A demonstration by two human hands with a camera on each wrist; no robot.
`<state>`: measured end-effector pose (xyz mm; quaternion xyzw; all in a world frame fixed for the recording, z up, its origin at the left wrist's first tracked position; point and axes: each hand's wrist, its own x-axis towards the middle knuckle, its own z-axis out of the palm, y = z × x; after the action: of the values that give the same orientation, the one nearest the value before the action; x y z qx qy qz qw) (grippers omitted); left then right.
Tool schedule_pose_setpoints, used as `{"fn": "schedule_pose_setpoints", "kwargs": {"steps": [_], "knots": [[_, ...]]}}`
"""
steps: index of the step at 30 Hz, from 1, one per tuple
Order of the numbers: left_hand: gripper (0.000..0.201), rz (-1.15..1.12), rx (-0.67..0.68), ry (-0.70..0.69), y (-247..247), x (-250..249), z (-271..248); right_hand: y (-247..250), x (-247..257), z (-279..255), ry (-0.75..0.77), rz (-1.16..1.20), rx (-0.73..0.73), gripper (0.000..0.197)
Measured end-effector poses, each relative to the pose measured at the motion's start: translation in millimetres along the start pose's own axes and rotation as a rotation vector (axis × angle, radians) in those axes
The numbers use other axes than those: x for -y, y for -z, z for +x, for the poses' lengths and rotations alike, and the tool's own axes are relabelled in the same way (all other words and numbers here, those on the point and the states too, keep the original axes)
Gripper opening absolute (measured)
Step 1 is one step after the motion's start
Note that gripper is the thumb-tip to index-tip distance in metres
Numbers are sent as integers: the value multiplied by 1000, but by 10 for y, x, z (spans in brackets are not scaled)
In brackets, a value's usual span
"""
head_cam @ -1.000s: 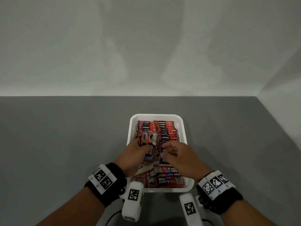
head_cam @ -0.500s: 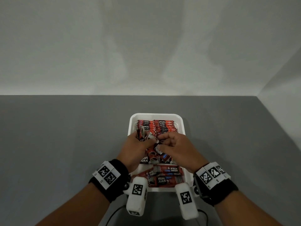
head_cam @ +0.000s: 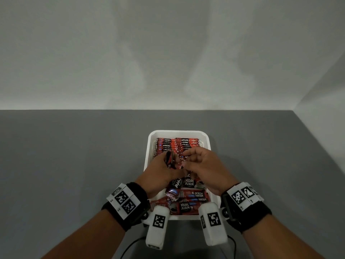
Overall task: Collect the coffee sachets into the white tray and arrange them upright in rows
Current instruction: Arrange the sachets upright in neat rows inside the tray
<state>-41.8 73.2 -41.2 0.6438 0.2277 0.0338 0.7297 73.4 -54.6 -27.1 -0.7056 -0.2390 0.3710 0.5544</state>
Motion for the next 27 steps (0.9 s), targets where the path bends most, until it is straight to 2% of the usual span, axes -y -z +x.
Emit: {"fn": "schedule_pose_setpoints", "kwargs": {"steps": [2,7,9,13,16,20,23,27], "knots": [[49,22,-2,12,24,2,10,35,-8,4,11,-10,-3,23],[25,110,-50,45,218,94,31,195,-86,26,-3,20,-131,24],[24,162,-87,37,301,111,50,235,-132,14,-33,-38,-123,23],[25,431,-96,-32,283,68,78,208,-180,-13,94,-522,-41,27],[23,561,-82,-70,199,90,103,104,-212,10,180,-743,60,24],[15,713,-135,-54,162,124,52,85,-358,112,120,-986,122,29],[6,737,-103,30,190,163,10,92,-417,159,60,-1088,147,30],[14,756,-42,91,233,223,-26,29,-400,170,72,-1245,207,26]]}}
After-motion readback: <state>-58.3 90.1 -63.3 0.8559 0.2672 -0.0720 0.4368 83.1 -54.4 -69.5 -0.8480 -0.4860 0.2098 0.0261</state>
